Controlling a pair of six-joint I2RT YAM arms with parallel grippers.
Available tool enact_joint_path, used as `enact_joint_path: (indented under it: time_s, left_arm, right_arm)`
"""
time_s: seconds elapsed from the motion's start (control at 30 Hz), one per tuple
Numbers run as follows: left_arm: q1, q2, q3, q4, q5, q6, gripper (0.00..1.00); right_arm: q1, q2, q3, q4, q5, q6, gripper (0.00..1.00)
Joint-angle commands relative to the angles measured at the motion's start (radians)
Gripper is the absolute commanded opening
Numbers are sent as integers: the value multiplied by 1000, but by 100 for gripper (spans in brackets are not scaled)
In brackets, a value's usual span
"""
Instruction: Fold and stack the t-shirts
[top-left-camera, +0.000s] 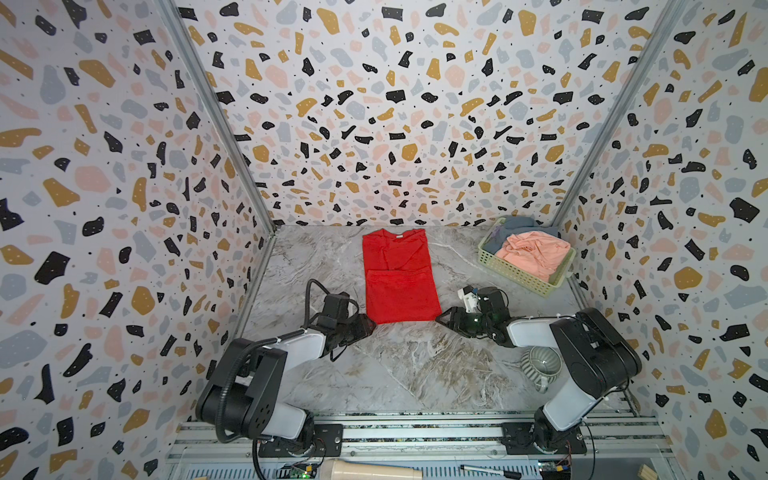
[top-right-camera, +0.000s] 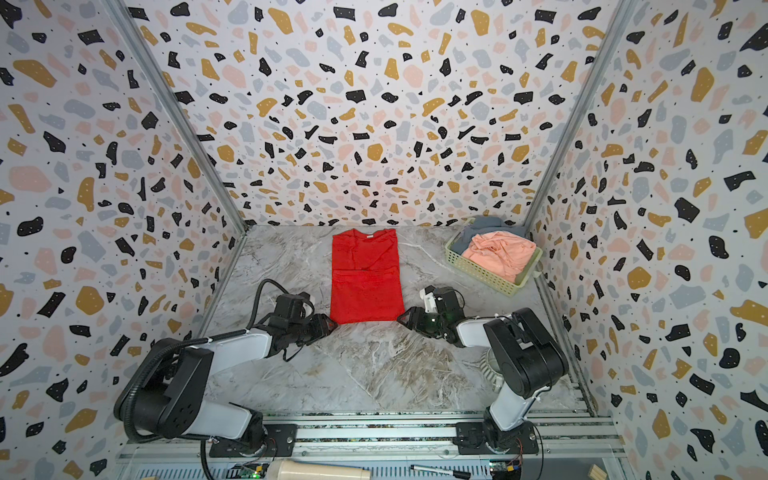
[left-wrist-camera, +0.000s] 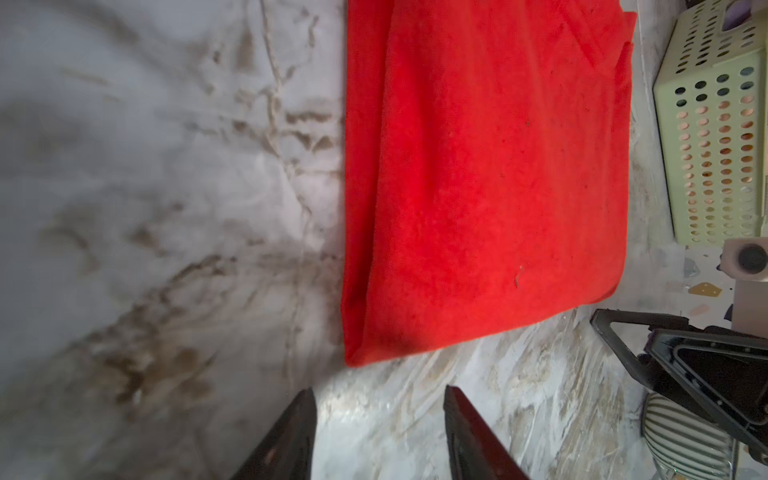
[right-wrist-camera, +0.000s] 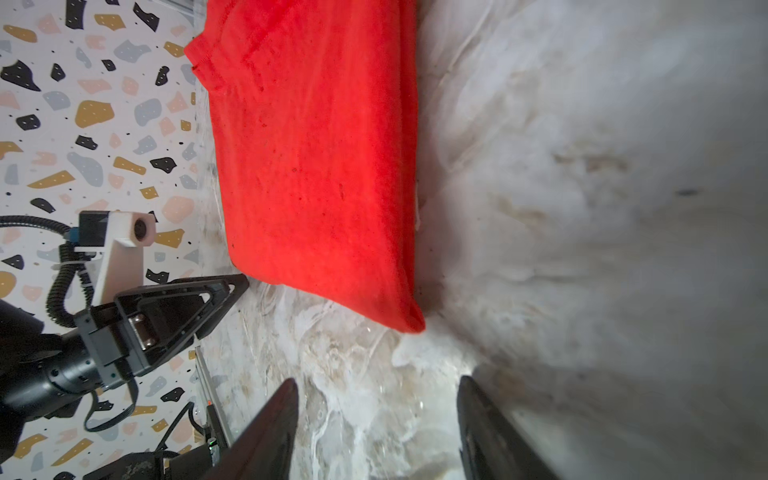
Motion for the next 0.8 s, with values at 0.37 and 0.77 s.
enact_joint_path:
  time_s: [0.37,0.77]
  left_arm:
    - [-3,96,33,141,11,-87,0]
    - [-122,-459,-159,-301,12,-14,0]
  right_arm:
    - [11,159,112,12,28,-10,0]
    - [133,-316,-21,-498,40,-291,0]
